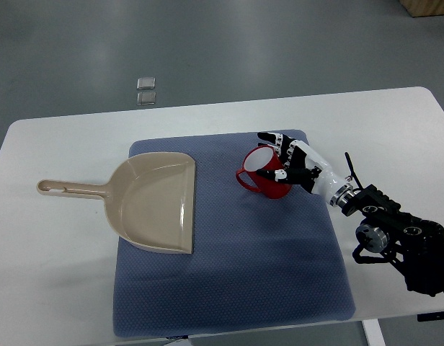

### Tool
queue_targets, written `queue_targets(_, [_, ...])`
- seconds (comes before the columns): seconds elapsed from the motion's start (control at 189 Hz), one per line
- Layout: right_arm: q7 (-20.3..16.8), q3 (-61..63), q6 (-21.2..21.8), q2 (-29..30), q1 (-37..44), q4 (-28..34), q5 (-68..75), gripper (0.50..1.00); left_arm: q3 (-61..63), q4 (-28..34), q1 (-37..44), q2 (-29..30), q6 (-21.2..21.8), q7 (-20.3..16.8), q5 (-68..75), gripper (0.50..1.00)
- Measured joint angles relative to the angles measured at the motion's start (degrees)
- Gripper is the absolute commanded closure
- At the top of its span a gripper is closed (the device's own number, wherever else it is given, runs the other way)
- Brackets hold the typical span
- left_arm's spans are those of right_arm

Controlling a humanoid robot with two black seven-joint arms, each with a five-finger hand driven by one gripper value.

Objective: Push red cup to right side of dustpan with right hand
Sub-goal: 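Push the red mug with the right hand toward the dustpan, then continue pushing the red mug toward the dustpan's edge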

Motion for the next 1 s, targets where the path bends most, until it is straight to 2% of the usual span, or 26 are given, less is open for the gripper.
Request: queue_targets(1.002, [0.0, -1.5, -0.8, 1.9, -1.5, -0.4, -1.2, 0.568, 0.1, 0.0, 0.7, 0.0, 0.1, 0.0, 0.0, 0.5])
